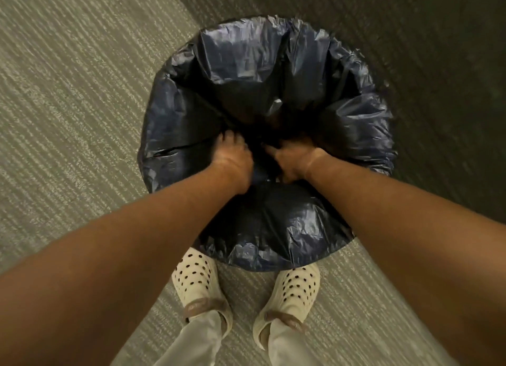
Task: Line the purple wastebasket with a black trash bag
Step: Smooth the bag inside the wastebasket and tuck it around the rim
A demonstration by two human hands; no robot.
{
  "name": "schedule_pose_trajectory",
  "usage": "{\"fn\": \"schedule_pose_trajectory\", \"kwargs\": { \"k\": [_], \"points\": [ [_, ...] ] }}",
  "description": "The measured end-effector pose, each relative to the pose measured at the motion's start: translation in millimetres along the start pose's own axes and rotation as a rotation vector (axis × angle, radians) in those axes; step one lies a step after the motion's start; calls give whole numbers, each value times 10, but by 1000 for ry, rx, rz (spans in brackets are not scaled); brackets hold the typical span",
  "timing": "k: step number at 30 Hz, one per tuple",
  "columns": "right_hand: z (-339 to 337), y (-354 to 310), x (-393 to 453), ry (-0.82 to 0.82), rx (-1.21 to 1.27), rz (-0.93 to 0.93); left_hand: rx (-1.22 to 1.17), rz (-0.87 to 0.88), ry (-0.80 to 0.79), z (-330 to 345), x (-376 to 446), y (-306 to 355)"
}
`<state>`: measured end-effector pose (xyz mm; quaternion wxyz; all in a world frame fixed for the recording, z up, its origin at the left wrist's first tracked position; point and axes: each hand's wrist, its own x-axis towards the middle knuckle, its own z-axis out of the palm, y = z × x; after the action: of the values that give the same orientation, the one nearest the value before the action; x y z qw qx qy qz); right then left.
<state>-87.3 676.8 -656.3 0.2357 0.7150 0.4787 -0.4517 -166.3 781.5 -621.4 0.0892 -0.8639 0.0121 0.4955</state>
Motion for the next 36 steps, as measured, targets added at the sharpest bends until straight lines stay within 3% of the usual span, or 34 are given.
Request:
{"fn": "schedule_pose_trajectory", "kwargs": {
  "k": [3,6,8,10,12,15,17,20,23,25,27,29,33,36],
  "points": [
    [1,48,4,-99,-46,56,157,34,-73,98,-22,-94],
    [9,54,-68,-128,-60,77,165,19,-77,131,-52,-149],
    [-22,-10,-115,-18,-8,81,119,24,14,91,-61,-106],
    [-86,-65,-85,247,114,26,-73,62,190,19,-24,-50],
    [-161,-91,-18,387,455,4,-425,73,281,-48,30,-6],
    [-275,-41,92,361,1086,81,-1019,-115,250,-103,119,-65],
    [-295,25,140,366,1238,143,-1150,-206,249,-72,196,-145],
    [-287,82,145,401,1142,166,-1075,-191,264,-15,229,-215],
    [-208,-10,47,386,710,15,-698,-78,249,73,145,-192],
    [-81,-91,-11,159,291,-13,-291,0,123,164,91,-140],
    [61,-137,-43,-52,19,27,-94,-14,-50,257,45,-103],
    [164,-162,-69,-144,-55,41,-45,-49,-126,289,0,-69],
    [181,-201,-147,-72,-33,62,-7,2,-75,217,-117,-10],
    [200,-247,-301,-169,-34,84,-34,-8,-115,175,-270,-31]
  ]
}}
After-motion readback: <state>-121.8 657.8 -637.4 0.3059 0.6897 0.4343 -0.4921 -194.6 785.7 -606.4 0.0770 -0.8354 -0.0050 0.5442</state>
